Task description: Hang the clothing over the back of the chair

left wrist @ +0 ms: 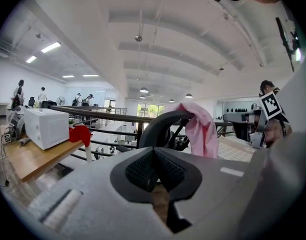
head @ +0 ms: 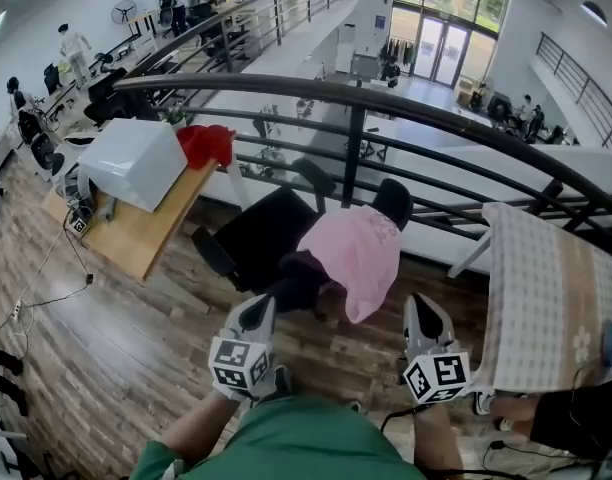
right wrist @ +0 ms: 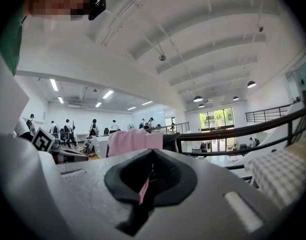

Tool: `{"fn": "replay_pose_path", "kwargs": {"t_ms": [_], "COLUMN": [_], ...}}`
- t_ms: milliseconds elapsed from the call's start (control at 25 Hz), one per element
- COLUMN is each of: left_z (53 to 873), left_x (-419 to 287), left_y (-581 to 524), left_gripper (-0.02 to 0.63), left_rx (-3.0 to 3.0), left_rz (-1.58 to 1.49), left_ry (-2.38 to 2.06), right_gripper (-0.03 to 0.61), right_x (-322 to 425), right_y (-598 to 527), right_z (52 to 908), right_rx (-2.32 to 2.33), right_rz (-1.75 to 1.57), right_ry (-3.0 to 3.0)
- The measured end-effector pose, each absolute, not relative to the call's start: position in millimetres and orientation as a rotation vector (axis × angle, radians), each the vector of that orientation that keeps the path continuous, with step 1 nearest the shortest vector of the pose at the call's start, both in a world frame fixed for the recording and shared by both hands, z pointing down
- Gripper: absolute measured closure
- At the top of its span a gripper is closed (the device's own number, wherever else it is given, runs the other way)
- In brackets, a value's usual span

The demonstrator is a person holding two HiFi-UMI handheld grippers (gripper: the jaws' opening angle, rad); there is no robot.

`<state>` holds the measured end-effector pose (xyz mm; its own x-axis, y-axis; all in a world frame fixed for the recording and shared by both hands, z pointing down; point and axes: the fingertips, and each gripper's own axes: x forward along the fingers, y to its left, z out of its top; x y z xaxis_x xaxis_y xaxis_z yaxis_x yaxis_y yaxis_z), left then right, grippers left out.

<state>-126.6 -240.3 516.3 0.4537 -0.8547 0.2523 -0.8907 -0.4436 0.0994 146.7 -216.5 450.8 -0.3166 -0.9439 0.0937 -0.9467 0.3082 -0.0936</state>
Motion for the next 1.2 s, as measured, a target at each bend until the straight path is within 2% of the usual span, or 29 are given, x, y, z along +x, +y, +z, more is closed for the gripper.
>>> {"fn": "replay_pose_path", "kwargs": {"t_ms": [600,1200], "left_z": [514.1,523.3], "left_x": [-112.5,-127.3], "left_y": [-242.6,-237.1], "left_gripper": [0.603,0.603], "left_rx": [2.510,2.471], "left_rz": [0.241,0.248], "left_ry": [-1.483,-1.510], "right_gripper": [0.575,0.575], "right_x": [162.2,149.2], "right_y": [-205.2,-208.7], "right_z": [443.3,447.5], "right_rx": [1.882,1.844], "right_rz": [0.163,0.163], "right_ry": [-2.493,-2.517]}}
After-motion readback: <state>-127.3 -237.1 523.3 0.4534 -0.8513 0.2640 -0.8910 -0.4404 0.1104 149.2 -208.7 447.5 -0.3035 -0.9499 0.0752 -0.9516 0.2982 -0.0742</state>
